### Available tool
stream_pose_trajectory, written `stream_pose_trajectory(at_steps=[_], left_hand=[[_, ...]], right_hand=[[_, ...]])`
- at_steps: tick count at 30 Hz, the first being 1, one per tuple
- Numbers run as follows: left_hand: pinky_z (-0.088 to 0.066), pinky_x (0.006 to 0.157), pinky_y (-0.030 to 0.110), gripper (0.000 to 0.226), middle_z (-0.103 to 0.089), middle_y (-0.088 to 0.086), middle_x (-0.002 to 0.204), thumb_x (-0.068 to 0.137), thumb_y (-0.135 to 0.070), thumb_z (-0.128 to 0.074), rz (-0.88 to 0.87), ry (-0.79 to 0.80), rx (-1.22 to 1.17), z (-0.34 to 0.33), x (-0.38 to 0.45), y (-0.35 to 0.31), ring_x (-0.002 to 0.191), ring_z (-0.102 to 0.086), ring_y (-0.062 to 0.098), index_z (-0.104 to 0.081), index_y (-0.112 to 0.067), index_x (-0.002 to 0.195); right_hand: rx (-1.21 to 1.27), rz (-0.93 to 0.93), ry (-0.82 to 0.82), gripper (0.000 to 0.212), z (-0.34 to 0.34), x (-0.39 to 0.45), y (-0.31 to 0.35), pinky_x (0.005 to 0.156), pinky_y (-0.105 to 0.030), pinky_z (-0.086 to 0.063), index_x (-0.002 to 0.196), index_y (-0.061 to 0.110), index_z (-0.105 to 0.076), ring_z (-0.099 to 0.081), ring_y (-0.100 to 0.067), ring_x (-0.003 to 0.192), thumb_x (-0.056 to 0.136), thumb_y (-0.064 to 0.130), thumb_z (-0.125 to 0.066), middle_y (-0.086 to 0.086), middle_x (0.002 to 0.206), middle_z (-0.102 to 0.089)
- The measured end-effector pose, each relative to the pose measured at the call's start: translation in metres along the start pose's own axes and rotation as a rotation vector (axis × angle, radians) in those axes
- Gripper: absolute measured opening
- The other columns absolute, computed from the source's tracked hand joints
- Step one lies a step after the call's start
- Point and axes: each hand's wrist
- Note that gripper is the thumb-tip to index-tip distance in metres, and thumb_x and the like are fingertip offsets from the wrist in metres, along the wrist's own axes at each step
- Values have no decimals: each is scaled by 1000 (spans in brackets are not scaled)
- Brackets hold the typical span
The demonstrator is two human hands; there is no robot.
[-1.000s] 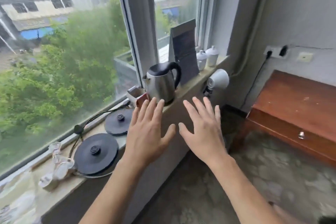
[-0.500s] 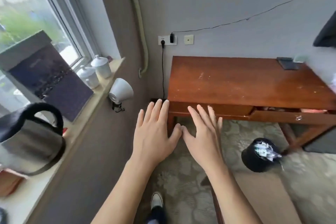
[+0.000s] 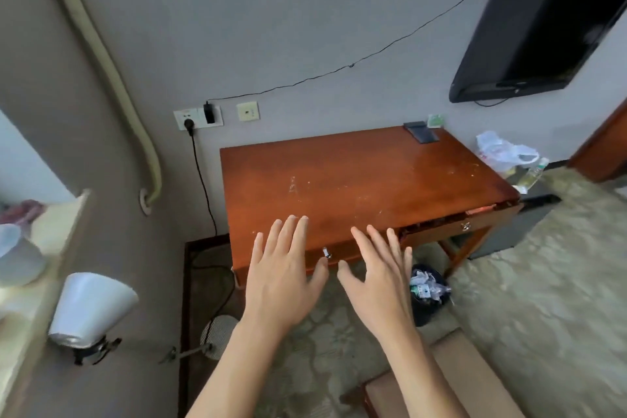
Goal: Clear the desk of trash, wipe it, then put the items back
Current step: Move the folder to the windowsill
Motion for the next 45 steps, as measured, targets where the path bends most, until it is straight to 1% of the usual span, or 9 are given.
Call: stream_pose_trajectory(at_steps=[8, 13, 17, 26, 33, 38, 40, 42, 45], left_hand=[[-10, 130, 48, 74, -19, -2, 171, 101, -62, -29, -169, 109, -45, -32, 102, -1, 160, -8, 21, -14, -26, 164], [-11, 129, 49, 74, -22, -1, 171, 100, -59, -35, -247, 133, -70, -59, 170, -21, 159, -11, 22, -17, -25, 164], [-3, 130, 47, 74, -16, -4, 172, 101, -60, -32, -308, 166, -67, -86, 221, -50, 160, -4, 19, -11, -28, 165], [-6, 129, 50, 73, -17, -2, 172, 101, -61, -31, -288, 208, 28, -202, 381, -118, 160, -5, 20, -13, -30, 165], [-2, 130, 46, 71, -14, -3, 172, 102, -61, -32, -199, 388, 52, -299, 528, -215, 160, -3, 19, -13, -31, 164], [-14, 129, 44, 60, -30, -6, 167, 103, -50, -46, -98, 521, 10, -368, 623, -246, 156, -21, 16, -29, -35, 158], [-31, 122, 40, 55, -42, -8, 159, 101, -42, -50, -47, 558, -18, -398, 661, -256, 145, -41, 16, -39, -32, 154], [-47, 107, 36, 50, -49, -8, 153, 101, -37, -51, 22, 592, -52, -431, 696, -264, 130, -56, 16, -46, -29, 150], [-48, 104, 36, 53, -45, -5, 157, 100, -36, -54, 115, 640, -90, -481, 740, -270, 134, -54, 18, -46, -27, 152]], right_hand=[[-116, -89, -21, 64, -5, 77, -19, 127, -51, 2, 157, 36, -36, -5, -20, 158, 97, 47, -58, 7, 166, -29], [-175, -162, -63, 65, 5, 129, -55, 126, -52, -1, 156, 34, -38, -10, -22, 157, 95, 44, -59, 6, 165, -33], [-171, -205, -49, 66, 2, 174, -97, 127, -52, -1, 157, 33, -35, -10, -21, 158, 96, 45, -59, 5, 165, -32], [-188, -181, 77, 71, -6, 344, -255, 127, -53, -4, 157, 37, -30, -12, -19, 156, 94, 56, -55, 7, 165, -30], [-181, -230, 171, 67, 31, 500, -394, 123, -49, -24, 153, 34, -38, -31, -15, 150, 92, 52, -59, 5, 158, -42], [-88, -333, 271, 65, 32, 615, -468, 107, -40, -45, 152, 31, -40, -46, -17, 139, 93, 46, -63, 7, 155, -45], [-79, -364, 302, 65, 18, 663, -497, 101, -41, -48, 153, 30, -39, -50, -18, 135, 94, 48, -62, 5, 154, -45], [-80, -387, 311, 66, 2, 710, -524, 98, -41, -50, 152, 28, -39, -53, -21, 133, 94, 49, -63, 2, 152, -47], [-89, -427, 338, 65, -28, 769, -565, 91, -39, -50, 150, 25, -42, -57, -25, 126, 94, 49, -65, -2, 145, -52]])
Point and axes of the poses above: each hand's wrist, its own x-axis towards the middle knuckle, its own z-axis out of the back of the hand, y = z × x
